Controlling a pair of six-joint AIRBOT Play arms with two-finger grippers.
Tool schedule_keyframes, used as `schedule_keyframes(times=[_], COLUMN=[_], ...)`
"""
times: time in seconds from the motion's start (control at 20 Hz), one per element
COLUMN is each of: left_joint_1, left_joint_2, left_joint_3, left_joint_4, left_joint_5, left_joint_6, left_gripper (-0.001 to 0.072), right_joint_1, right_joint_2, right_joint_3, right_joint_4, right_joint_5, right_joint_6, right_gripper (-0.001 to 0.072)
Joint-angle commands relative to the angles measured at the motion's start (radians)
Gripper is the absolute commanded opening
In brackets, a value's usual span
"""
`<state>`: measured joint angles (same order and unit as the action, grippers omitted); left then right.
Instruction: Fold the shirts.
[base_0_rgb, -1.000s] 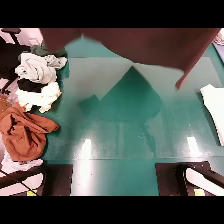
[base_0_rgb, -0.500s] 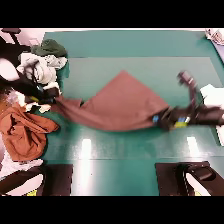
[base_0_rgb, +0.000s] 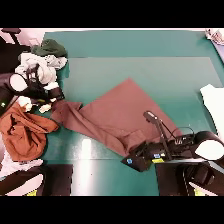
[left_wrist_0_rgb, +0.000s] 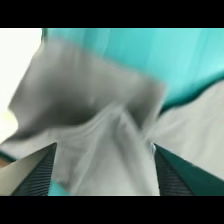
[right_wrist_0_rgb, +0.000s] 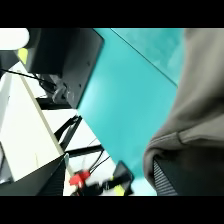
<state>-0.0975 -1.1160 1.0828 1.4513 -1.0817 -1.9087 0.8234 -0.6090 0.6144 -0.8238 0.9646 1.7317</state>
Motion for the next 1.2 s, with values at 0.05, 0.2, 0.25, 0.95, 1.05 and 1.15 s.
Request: schedule_keyframes(times=[0.05, 0.2, 0.25, 0.95, 1.05, 1.15], left_joint_1=[0.000, 0.000, 0.000, -0.110, -0.153, -0.198], left_joint_2=[0.001, 0.001, 0.000, -0.072, -0.136, -0.205], left_joint_3=[0.206, 0.255, 0.255, 0.049, 0.050, 0.049], left_joint_4=[0.022, -0.015, -0.035, -0.126, -0.130, -0.126], left_joint_5=[-0.078, -0.203, -0.228, -0.199, -0.195, -0.209], left_joint_6=[-0.002, -0.001, -0.001, 0.031, 0.032, 0.037], left_gripper=[0.0705, 0.0705, 0.0705, 0.0545, 0.0546, 0.0547], right_joint_1=[-0.053, -0.267, -0.340, -0.847, -0.848, -0.848], right_joint_2=[-0.127, -0.183, -0.193, -0.410, -0.470, -0.519], right_joint_3=[0.270, 0.407, 0.426, 0.299, 0.335, 0.383], right_joint_4=[-0.457, -0.607, -0.563, -0.267, -0.267, -0.268], right_joint_5=[0.068, 0.185, 0.215, 0.060, 0.071, 0.090], right_joint_6=[-0.016, -0.101, -0.150, -0.432, -0.433, -0.443], right_gripper=[0.0598, 0.0595, 0.0594, 0.0588, 0.0587, 0.0587])
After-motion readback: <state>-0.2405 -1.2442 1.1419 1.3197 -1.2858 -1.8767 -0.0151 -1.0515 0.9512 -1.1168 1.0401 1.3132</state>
